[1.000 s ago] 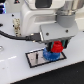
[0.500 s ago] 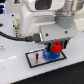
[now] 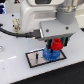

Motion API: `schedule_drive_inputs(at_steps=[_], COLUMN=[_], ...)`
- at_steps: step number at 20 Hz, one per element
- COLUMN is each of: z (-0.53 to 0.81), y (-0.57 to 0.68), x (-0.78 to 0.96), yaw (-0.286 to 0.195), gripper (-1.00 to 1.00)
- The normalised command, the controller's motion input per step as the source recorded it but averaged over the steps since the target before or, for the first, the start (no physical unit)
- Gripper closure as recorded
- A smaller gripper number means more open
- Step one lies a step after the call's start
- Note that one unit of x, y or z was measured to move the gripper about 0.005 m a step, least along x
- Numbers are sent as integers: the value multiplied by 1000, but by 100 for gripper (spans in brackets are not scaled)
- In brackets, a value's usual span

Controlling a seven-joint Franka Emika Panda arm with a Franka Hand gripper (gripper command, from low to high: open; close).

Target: Insert the blue gear onto the right peg, followed by the red gear

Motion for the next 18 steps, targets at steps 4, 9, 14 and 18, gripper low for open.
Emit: schedule_drive_inputs(at_steps=[4,9,14,18], z=[-25,-97,-103,215], y=[-81,-72,-19,-53], x=[131,178,120,87], yaw=[0,0,0,0], gripper=[100,100,100,100])
